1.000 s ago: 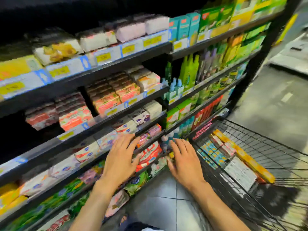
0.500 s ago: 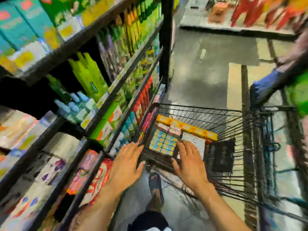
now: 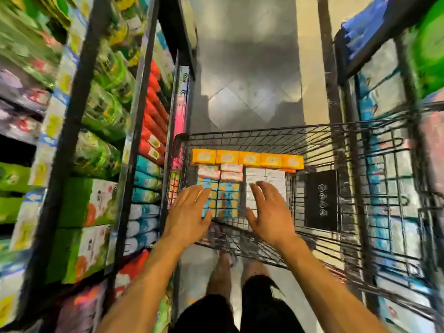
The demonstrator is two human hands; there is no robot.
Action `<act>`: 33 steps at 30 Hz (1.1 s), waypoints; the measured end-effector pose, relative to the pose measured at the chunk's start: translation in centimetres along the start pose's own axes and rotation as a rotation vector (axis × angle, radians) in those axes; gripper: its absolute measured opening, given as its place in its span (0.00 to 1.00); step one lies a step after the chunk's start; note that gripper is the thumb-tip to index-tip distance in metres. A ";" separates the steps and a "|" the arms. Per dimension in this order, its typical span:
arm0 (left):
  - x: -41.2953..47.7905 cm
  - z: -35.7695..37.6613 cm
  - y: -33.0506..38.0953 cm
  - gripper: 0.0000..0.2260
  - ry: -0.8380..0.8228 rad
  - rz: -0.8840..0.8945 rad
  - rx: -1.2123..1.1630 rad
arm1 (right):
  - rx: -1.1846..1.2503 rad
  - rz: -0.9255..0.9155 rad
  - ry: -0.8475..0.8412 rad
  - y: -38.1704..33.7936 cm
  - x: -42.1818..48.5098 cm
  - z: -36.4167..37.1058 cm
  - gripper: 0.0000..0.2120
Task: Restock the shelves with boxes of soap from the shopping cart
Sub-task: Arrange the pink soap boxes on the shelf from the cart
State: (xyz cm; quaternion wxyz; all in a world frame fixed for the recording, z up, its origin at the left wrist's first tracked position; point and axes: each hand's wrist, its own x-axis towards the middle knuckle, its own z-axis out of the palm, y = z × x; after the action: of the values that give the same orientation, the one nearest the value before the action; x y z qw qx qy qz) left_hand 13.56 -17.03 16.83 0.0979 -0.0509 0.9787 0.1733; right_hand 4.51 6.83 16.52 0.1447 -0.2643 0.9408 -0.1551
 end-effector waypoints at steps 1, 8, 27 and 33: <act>1.3 1.0 -0.7 0.27 -0.017 -0.005 -0.005 | 0.006 0.002 -0.020 0.5 1.2 1.0 0.31; 10.4 8.9 -5.7 0.27 -0.132 -0.008 0.027 | 0.078 0.017 -0.133 4.6 9.5 10.5 0.30; 15.8 15.2 -10.6 0.25 -0.140 -0.135 -0.062 | -0.077 -0.079 -0.124 7.3 15.9 19.3 0.25; 10.3 9.7 -7.0 0.22 -0.028 -0.482 -0.633 | 0.517 0.062 -0.165 5.0 11.2 11.4 0.21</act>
State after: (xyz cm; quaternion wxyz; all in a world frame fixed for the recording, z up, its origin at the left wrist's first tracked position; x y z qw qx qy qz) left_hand 6.13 -20.91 3.45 0.1283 -0.3043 0.8355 0.4392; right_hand -2.88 2.35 2.13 0.2884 -0.2015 0.8626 -0.3636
